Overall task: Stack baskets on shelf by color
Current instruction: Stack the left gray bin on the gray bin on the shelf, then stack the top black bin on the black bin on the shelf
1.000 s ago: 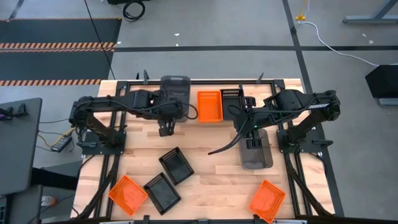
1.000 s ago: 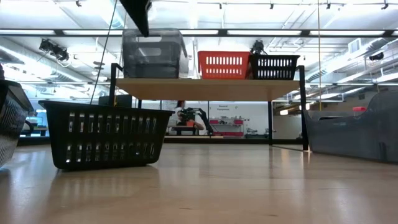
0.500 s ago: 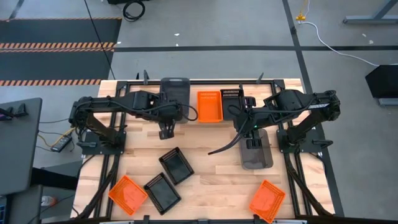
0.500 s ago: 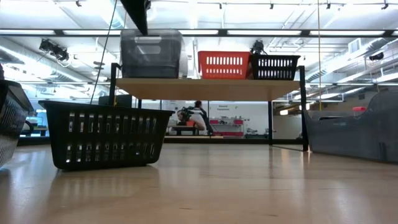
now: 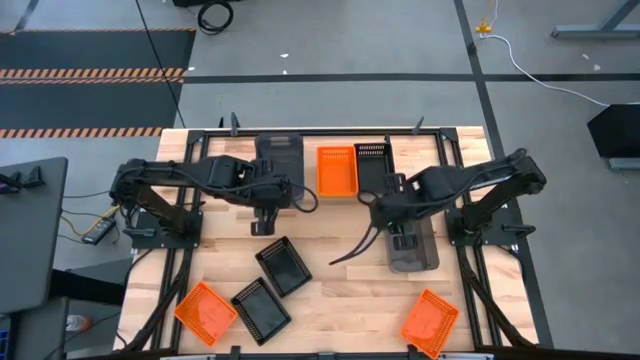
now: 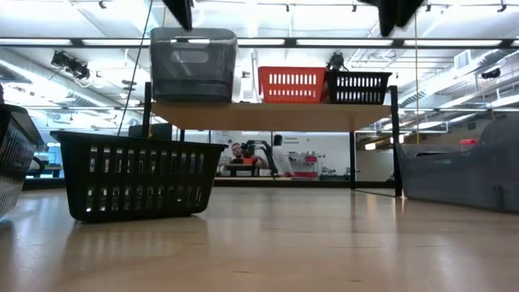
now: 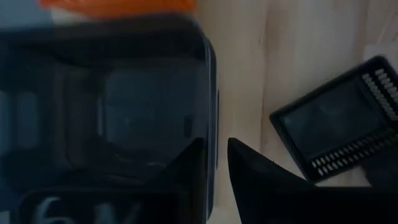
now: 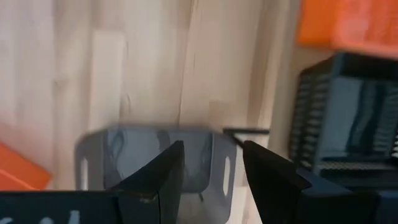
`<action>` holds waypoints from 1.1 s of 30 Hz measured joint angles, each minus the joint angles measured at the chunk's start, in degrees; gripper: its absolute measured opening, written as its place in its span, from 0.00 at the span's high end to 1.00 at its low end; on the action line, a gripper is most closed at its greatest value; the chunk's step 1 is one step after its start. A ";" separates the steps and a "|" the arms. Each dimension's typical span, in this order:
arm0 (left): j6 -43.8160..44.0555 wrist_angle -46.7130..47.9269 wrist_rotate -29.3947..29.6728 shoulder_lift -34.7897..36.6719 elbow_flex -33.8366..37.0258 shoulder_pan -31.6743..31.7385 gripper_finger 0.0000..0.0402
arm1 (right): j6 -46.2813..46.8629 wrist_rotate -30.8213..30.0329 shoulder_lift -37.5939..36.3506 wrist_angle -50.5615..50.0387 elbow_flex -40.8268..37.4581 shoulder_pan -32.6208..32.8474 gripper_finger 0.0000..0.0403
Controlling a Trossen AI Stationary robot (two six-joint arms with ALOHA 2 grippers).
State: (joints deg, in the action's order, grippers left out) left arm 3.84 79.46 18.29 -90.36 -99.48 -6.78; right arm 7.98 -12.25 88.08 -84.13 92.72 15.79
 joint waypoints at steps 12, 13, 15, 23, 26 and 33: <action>0.00 -6.63 7.33 0.11 -7.34 -0.65 0.83 | 6.14 6.48 0.03 2.75 -6.18 0.22 0.57; 0.01 -8.32 7.17 0.09 -7.34 -1.05 0.83 | 7.28 8.14 0.03 3.40 -6.18 0.52 0.57; 0.13 -11.22 6.99 -0.01 -7.34 -2.07 0.83 | 9.44 10.98 0.03 4.11 -6.18 1.52 0.57; -1.80 -19.76 6.98 -2.97 -7.30 -5.30 0.82 | 19.40 12.13 -0.03 5.72 -11.30 7.27 0.57; -5.36 -25.90 6.94 -5.26 -5.57 -5.78 0.83 | 20.87 11.80 -0.01 7.21 -15.52 9.18 0.57; -15.00 -44.38 6.96 -8.23 3.79 -5.52 0.85 | 23.24 16.14 0.03 11.36 -26.05 13.11 0.57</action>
State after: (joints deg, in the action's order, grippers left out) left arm -11.17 35.09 25.25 -98.59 -95.69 -12.29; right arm 31.22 3.89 88.11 -72.78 66.67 28.90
